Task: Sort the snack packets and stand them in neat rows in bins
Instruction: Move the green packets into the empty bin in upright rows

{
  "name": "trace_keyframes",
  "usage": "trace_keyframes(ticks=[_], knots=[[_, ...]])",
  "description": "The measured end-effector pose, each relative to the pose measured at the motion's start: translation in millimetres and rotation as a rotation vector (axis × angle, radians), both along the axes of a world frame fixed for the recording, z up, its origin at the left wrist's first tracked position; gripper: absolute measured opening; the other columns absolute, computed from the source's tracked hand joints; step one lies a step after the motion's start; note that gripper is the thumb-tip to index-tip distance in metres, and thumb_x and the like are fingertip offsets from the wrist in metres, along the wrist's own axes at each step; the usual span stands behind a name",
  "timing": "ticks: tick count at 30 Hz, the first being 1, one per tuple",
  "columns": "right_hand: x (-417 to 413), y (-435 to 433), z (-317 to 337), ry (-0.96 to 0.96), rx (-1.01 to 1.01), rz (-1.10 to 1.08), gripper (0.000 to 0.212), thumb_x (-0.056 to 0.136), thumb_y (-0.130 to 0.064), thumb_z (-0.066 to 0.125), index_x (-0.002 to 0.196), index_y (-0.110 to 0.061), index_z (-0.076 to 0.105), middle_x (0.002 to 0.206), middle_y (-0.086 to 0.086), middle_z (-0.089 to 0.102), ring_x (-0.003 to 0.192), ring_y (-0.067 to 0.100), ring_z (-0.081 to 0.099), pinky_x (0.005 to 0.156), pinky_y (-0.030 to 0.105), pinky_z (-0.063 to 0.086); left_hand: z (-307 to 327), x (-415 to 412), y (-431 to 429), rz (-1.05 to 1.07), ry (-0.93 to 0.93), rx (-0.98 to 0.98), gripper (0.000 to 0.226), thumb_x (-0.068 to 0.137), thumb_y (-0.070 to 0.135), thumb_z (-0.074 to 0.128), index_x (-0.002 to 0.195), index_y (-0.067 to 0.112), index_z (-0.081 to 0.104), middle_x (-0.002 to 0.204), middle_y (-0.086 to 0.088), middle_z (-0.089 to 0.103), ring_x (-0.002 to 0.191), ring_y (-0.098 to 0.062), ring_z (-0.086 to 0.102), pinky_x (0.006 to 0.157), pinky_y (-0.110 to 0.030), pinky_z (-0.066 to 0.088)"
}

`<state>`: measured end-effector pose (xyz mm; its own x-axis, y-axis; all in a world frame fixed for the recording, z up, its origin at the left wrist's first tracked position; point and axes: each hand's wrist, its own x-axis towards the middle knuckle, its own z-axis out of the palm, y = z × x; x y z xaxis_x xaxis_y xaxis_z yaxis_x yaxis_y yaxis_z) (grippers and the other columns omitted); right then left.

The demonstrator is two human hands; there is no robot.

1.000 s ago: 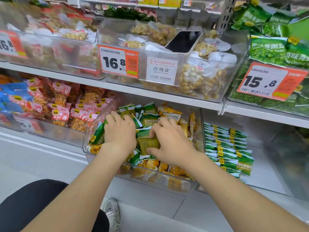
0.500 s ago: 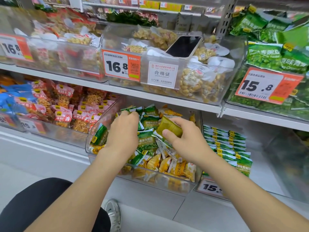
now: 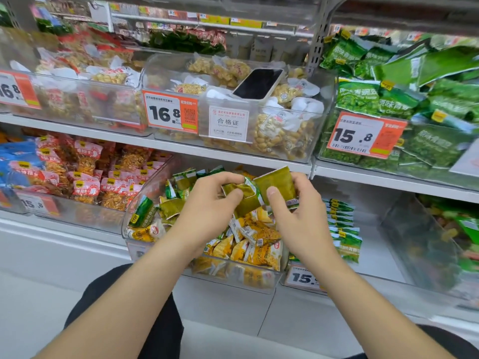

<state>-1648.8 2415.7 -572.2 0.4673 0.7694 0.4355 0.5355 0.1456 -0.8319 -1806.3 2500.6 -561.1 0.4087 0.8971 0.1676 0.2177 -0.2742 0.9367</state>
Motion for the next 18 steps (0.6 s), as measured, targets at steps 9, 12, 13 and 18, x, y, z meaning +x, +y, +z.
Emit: trace_keyframes(ticks=[9, 12, 13, 18], knots=[[15, -36, 14, 0.195, -0.074, -0.060, 0.013, 0.097, -0.019, 0.072, 0.105, -0.022, 0.061, 0.088, 0.002, 0.076, 0.062, 0.023, 0.076, 0.057, 0.048, 0.062, -5, 34, -26, -0.049, -0.150, -0.048, 0.019, 0.089, 0.032, 0.083, 0.107, 0.035, 0.077, 0.096, 0.008, 0.079, 0.093, -0.012, 0.075, 0.090, -0.044, 0.062], [23, -44, 20, 0.109, -0.062, -0.153, 0.014, 0.097, -0.023, 0.072, 0.103, -0.023, 0.059, 0.084, -0.006, 0.073, 0.055, 0.019, 0.074, 0.056, 0.036, 0.053, -9, 39, -31, -0.103, -0.125, 0.033, 0.012, 0.095, 0.025, 0.078, 0.103, 0.034, 0.076, 0.069, 0.018, 0.069, 0.063, 0.000, 0.060, 0.069, -0.021, 0.054], [26, -46, 20, 0.041, -0.037, -0.175, 0.011, 0.098, -0.023, 0.070, 0.102, -0.025, 0.059, 0.081, -0.006, 0.071, 0.056, 0.016, 0.073, 0.057, 0.036, 0.053, -8, 40, -33, -0.122, -0.112, 0.052, 0.012, 0.097, 0.023, 0.075, 0.102, 0.034, 0.076, 0.064, 0.021, 0.064, 0.059, 0.002, 0.054, 0.063, -0.014, 0.046], [30, -56, 15, -0.038, -0.122, 0.029, 0.026, 0.106, -0.031, 0.053, 0.124, -0.046, 0.064, 0.101, -0.010, 0.074, 0.089, 0.020, 0.072, 0.081, 0.048, 0.060, -13, 49, -38, -0.232, -0.058, 0.073, 0.021, 0.100, 0.016, 0.071, 0.101, 0.037, 0.072, 0.104, 0.007, 0.069, 0.090, -0.026, 0.066, 0.084, -0.045, 0.060]])
